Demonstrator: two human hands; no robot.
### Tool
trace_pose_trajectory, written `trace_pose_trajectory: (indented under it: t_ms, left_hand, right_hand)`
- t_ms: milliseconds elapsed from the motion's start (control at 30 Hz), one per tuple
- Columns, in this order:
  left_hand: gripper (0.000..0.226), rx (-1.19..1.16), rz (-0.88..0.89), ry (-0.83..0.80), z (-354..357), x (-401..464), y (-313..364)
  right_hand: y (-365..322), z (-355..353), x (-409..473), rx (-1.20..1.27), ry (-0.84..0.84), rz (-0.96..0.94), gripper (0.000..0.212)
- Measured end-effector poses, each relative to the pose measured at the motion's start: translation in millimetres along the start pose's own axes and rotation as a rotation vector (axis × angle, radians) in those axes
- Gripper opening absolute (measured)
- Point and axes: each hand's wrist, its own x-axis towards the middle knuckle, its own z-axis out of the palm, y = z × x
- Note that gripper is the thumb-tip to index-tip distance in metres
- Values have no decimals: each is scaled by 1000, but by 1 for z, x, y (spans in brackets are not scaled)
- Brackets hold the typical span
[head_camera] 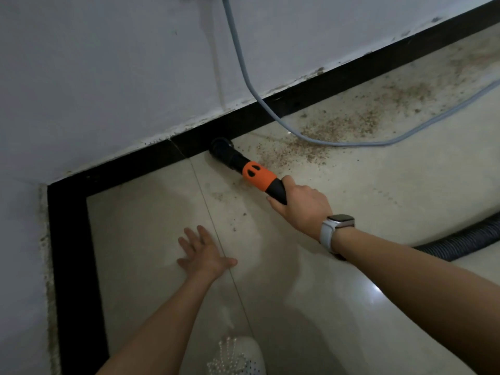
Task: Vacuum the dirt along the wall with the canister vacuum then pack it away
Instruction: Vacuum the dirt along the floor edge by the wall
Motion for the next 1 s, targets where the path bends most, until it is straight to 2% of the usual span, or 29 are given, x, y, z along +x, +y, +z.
trace_pose_trajectory:
  t_ms: [167, 367, 467, 633, 800, 1000]
  left_hand:
    - [130, 72, 44, -20, -9, 3, 2]
    - [131, 102, 31, -46, -13, 3, 6]
    - [130, 133, 19, -47, -14, 1, 10]
    - [130, 202, -10, -39, -18, 2, 24]
    - [131, 188, -5, -52, -18, 3, 22]
    - [132, 148, -3, -34, -17, 2, 20]
  right_hand:
    - [7, 2, -8, -108, 71, 40, 30]
    - [-22, 11, 2, -140, -40, -156, 31]
    - [-25, 9, 10, -140, -33, -161, 33]
    - [12, -7, 2, -110, 1, -30, 30]
    - [49, -21, -7, -78, 135, 158, 32]
    - [55, -20, -11, 6, 190, 331, 33]
